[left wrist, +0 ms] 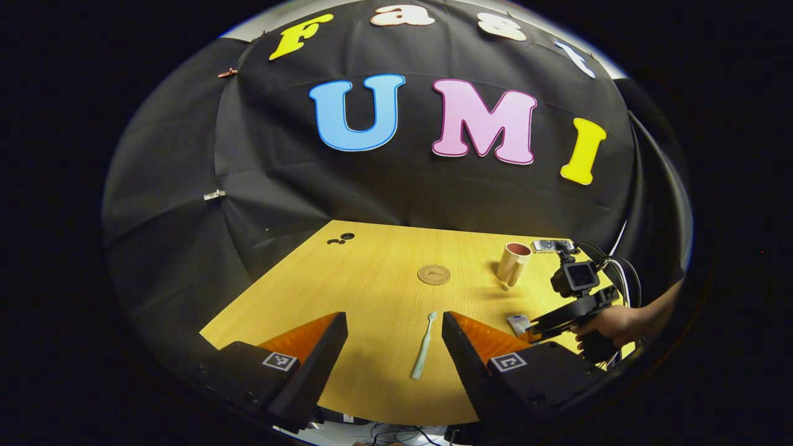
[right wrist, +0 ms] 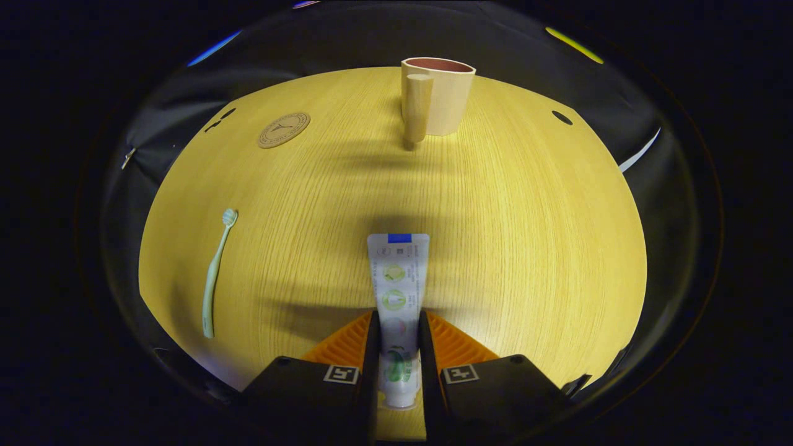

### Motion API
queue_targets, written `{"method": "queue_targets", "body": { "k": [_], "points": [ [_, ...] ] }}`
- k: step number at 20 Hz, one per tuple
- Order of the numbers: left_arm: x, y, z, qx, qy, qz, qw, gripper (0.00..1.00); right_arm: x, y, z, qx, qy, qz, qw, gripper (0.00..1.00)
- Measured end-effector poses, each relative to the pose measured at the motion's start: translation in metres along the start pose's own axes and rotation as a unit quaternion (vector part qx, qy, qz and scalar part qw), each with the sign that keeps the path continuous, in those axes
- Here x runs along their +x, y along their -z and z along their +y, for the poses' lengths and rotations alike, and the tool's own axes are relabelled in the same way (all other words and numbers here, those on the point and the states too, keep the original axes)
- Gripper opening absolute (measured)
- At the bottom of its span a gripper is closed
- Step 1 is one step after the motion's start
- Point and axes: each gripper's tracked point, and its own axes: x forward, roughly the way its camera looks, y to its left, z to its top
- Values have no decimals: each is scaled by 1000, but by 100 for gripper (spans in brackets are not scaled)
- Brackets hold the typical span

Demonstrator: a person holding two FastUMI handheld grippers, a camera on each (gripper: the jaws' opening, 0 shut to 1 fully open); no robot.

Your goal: Put the toothbrush and toothpaste on the desktop into the cup, then pick up the cup and place it on the coaster on the desktop.

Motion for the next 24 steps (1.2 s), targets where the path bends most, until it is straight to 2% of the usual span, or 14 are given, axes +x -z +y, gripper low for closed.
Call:
{"method": "queue_targets", "body": {
  "k": [3,4,6,9,12,14,19,22,24],
  "points": [
    [5,9,1,0,11,18,1000,98,1,0,0,25,-23,-4,999,30],
    [7,14,1,0,16,27,1000,98,-3,2,1,31,-34,-2,999,24],
    [18,21,1,-2,25,45,999,97,-3,6,1,28,-43,-2,999,24],
    [43,46,1,-10,38,95,995,98,-11,15,2,31,-53,-8,998,24],
    [73,71,-6,-24,56,154,986,98,-23,15,1,37,-65,-20,997,24],
    [87,88,-10,-16,63,190,980,96,-31,12,-2,36,-72,-35,996,24],
    [135,121,-28,51,80,254,963,95,-43,15,-9,47,-89,-48,994,23],
    [154,137,-40,64,83,288,952,93,-41,21,-13,52,-93,-45,993,24],
    [161,144,-42,68,81,309,945,86,-37,23,-13,62,-98,-39,993,24]
  ]
}}
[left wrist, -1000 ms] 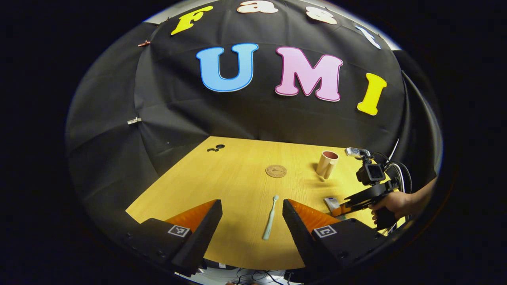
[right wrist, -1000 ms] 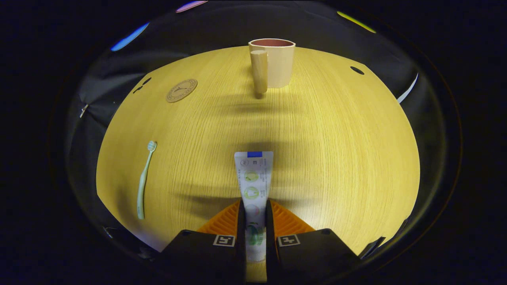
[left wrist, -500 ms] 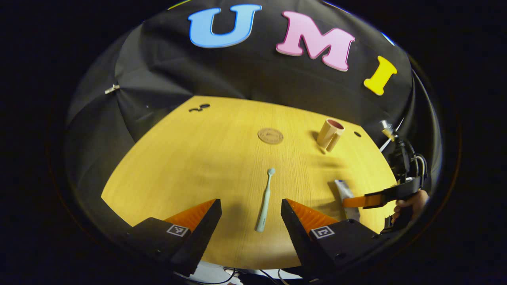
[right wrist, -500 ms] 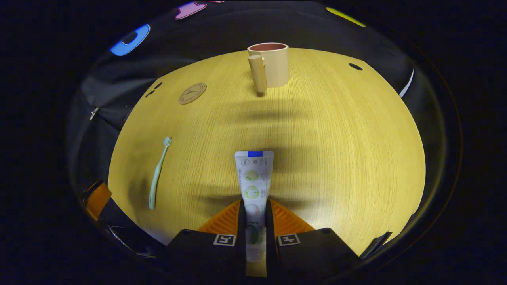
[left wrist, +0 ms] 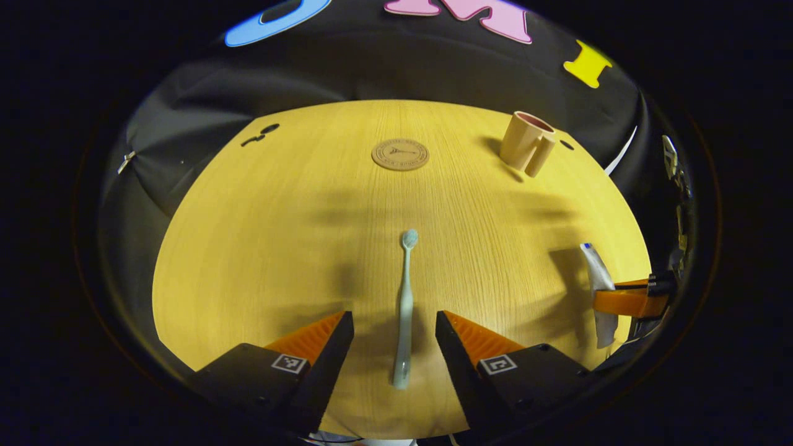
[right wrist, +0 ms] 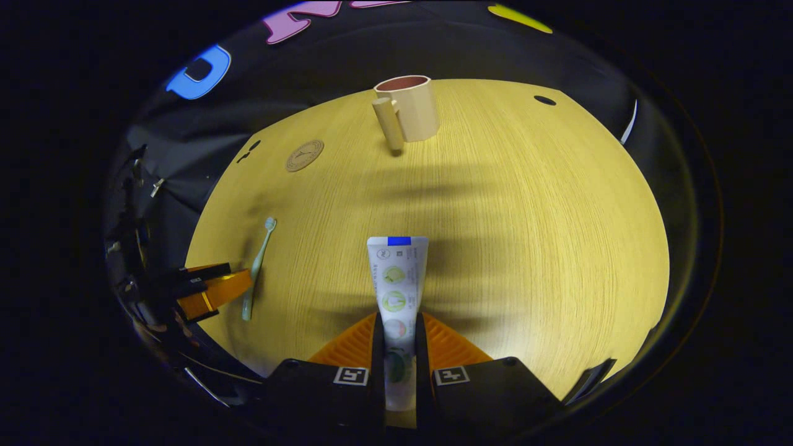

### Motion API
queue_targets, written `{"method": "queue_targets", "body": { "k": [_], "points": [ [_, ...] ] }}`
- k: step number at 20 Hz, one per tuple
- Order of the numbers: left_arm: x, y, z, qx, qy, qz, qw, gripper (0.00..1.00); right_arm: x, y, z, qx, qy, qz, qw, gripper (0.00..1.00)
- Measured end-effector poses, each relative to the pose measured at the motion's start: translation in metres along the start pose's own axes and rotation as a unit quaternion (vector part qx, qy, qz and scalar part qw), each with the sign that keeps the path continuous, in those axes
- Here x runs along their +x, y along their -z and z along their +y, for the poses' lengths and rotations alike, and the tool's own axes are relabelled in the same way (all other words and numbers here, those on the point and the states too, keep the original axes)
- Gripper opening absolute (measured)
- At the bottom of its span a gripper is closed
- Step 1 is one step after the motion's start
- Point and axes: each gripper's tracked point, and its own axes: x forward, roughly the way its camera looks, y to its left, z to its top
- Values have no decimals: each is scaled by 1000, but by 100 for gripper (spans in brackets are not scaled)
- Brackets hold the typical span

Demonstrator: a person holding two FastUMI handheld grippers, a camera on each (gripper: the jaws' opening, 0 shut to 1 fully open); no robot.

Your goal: Put the toothbrush and toothpaste on the desktop into the cup, then pick up the cup and place it on the coaster on the desktop.

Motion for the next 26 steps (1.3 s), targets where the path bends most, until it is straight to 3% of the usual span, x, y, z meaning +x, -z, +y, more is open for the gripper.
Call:
{"method": "queue_targets", "body": {
  "k": [5,6,8,10,12,13,19,26],
  "points": [
    [17,13,0,12,0,48,999,60,1,10,-5,17,-3,8,1000,24],
    [16,13,-1,17,2,64,998,61,3,11,-5,21,-3,10,1000,24],
    [16,16,2,32,7,83,996,55,4,13,-7,27,-2,12,1000,23],
    [16,15,3,32,11,100,994,42,6,13,-9,30,0,11,999,24],
    [16,14,2,36,17,110,993,20,4,13,-8,36,-2,9,999,24],
    [16,15,1,45,21,113,992,14,3,12,-8,38,-3,7,999,24],
    [14,14,0,59,27,103,993,7,-9,-4,-7,18,2,-17,1000,24],
    [-14,1,-4,12,37,27,999,7,-42,-53,1,-14,0,-82,997,24]
  ]
}}
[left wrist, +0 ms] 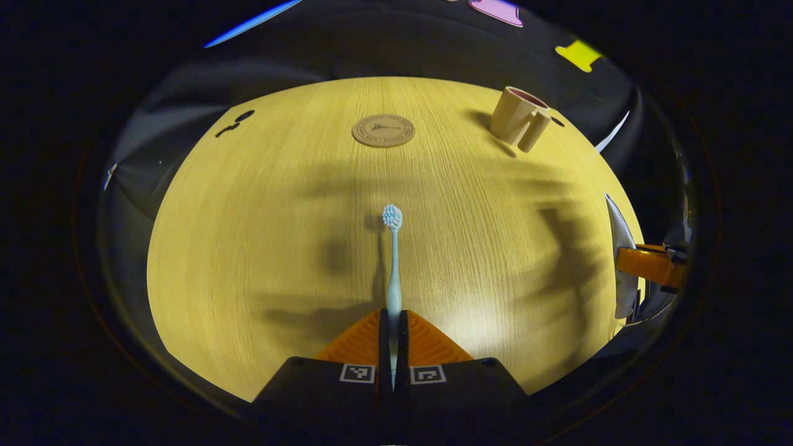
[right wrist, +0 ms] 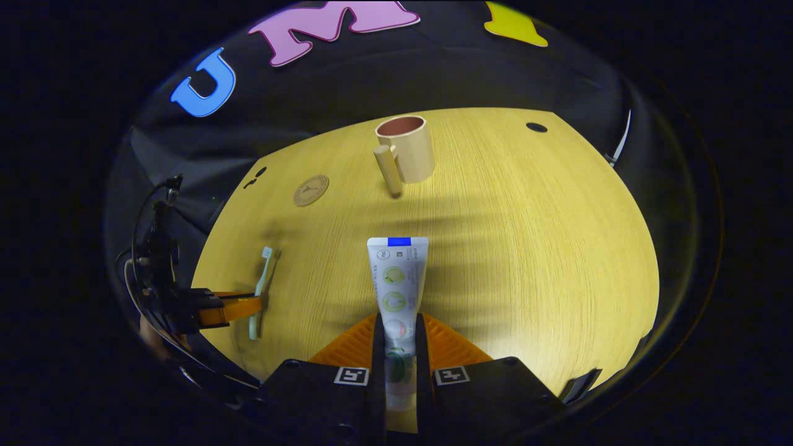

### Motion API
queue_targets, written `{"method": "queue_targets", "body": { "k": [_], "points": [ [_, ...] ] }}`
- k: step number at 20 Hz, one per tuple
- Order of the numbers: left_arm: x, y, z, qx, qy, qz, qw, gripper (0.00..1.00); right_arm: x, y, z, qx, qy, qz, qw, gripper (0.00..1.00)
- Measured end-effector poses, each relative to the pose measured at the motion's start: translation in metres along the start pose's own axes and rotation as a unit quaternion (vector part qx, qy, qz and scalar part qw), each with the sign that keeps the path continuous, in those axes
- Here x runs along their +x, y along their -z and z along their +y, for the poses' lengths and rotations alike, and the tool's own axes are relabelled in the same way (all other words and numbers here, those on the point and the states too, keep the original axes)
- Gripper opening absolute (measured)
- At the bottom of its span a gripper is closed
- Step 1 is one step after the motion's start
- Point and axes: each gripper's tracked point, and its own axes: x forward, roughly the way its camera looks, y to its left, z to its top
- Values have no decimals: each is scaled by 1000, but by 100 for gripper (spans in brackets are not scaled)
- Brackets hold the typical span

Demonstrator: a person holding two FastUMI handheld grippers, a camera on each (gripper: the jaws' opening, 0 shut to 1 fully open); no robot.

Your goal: Put the toothbrush and toothpaste on the desktop into the cup, then pick up the cup and place it on the coaster on the desktop.

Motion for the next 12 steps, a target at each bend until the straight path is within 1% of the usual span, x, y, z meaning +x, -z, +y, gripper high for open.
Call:
{"method": "queue_targets", "body": {
  "k": [3,6,9,12],
  "points": [
    [-24,-10,-7,-22,16,-39,999,6,-11,-44,9,-6,-6,-48,999,24],
    [-51,-25,-14,-19,25,-84,996,6,-21,-89,21,-18,-15,-108,994,23],
    [-75,-40,-28,-25,39,-122,991,6,-29,-137,34,-39,-24,-172,984,23],
    [-96,-55,-43,-39,55,-155,986,7,-36,-184,42,-52,-31,-237,970,23]
  ]
}}
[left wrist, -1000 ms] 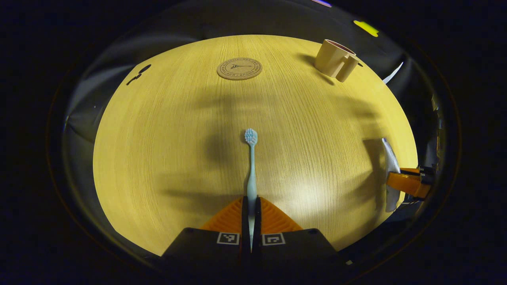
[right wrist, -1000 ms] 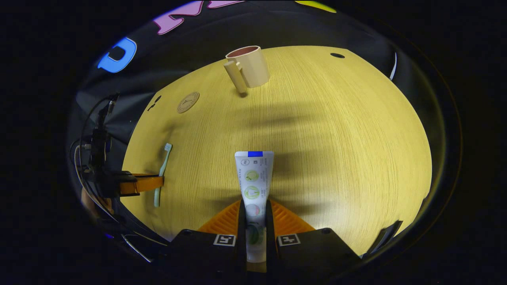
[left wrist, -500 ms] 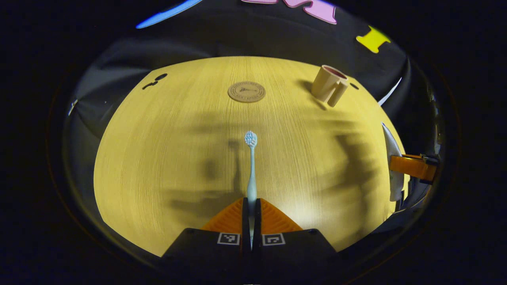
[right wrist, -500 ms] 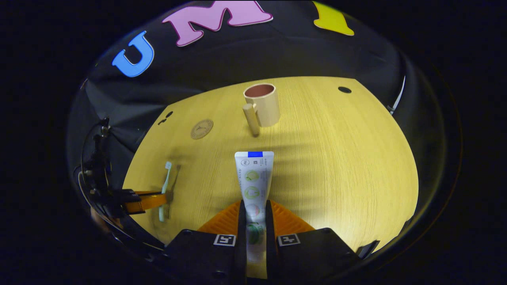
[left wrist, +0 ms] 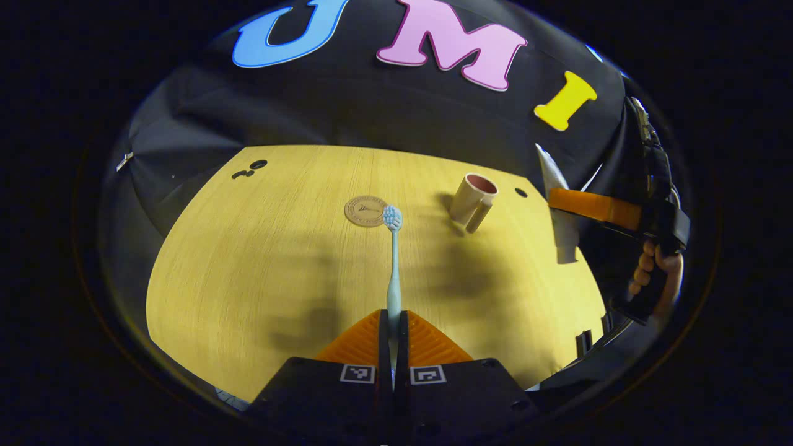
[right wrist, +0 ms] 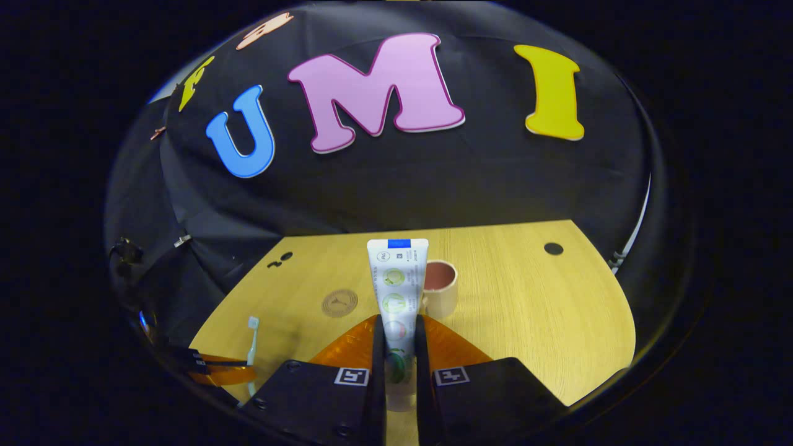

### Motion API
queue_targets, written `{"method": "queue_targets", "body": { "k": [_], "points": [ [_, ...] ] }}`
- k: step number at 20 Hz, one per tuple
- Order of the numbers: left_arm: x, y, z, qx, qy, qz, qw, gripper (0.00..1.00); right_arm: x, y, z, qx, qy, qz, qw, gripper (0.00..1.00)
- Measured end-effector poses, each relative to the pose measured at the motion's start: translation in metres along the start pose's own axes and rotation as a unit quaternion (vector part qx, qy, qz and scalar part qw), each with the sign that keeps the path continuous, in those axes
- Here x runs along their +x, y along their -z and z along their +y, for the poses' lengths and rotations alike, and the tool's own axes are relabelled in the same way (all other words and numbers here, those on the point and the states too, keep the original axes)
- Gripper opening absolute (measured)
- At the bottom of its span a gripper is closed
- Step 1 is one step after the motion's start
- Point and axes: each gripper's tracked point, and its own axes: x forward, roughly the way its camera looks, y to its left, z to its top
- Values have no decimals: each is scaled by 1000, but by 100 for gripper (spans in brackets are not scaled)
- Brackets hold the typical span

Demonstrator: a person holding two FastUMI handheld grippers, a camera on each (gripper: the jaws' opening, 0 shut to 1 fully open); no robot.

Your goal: Put the toothbrush and toothpaste on the desktop into the cup, then pick up the cup and place it on the coaster on the desktop.

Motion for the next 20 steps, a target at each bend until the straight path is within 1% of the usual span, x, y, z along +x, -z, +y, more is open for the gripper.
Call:
{"method": "queue_targets", "body": {
  "k": [2,6,7,8,9,12,15,18,20],
  "points": [
    [-5,-13,-10,-1,8,-15,1000,6,15,-22,-1,-3,-2,-37,999,23],
    [-1,-31,-17,4,10,-31,999,6,58,-57,-13,18,5,-96,995,23],
    [4,-36,-21,4,15,-34,999,6,68,-64,-18,18,10,-112,994,23],
    [7,-35,-23,7,19,-23,1000,7,79,-69,-23,13,13,-123,992,23],
    [11,-34,-22,11,15,-15,1000,6,89,-71,-27,9,18,-133,991,23],
    [24,-49,-30,6,30,-24,999,6,117,-78,-36,-3,27,-168,985,23],
    [35,-64,-37,-12,38,-39,998,6,142,-78,-42,-33,35,-197,979,23],
    [41,-78,-43,-35,52,-54,997,7,163,-69,-48,-38,42,-205,977,23],
    [47,-80,-40,-34,47,-53,997,6,175,-53,-53,-36,48,-195,979,23]
  ]
}}
